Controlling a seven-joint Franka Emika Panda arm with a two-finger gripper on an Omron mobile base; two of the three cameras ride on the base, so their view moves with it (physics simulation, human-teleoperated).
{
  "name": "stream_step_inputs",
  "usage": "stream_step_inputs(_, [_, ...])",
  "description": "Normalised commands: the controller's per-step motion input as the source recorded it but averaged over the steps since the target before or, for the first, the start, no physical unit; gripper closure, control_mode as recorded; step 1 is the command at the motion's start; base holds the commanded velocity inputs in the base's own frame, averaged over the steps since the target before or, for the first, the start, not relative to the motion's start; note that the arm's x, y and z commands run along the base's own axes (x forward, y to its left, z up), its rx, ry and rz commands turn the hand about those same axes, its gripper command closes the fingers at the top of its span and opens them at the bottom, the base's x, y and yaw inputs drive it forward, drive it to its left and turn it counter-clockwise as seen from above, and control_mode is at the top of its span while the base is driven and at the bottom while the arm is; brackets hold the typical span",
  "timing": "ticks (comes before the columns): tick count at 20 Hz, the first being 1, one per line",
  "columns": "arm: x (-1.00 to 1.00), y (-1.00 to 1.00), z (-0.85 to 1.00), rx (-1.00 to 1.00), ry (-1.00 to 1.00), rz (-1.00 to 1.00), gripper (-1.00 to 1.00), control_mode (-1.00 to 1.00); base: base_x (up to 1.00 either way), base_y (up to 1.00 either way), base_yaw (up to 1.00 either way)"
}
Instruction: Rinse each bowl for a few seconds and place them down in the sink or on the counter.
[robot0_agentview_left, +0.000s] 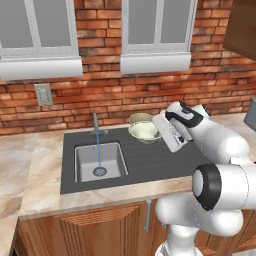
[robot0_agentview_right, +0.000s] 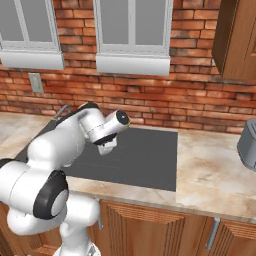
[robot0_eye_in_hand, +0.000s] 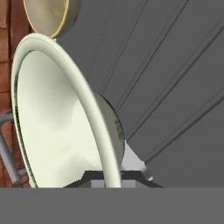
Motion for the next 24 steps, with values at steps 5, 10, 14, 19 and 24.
stream_step_inputs(5, [-0.22, -0.27, 0.00, 0.02, -0.01, 0.00, 1.00, -1.00, 0.00, 0.00, 0.00])
stream_step_inputs(10, [0.01, -0.32, -0.05, 0.03, 0.03, 0.00, 1.00, -1.00, 0.00, 0.00, 0.00])
stream_step_inputs(14, [0.13, -0.42, -0.02, 0.04, 0.05, 0.00, 1.00, -1.00, 0.00, 0.00, 0.00])
stream_step_inputs(19, [0.03, -0.35, -0.02, 0.01, 0.03, 0.01, 1.00, -1.00, 0.00, 0.00, 0.00])
stream_step_inputs(24, [0.00, -0.26, -0.06, 0.00, 0.00, 0.04, 1.00, -1.00, 0.00, 0.00, 0.00])
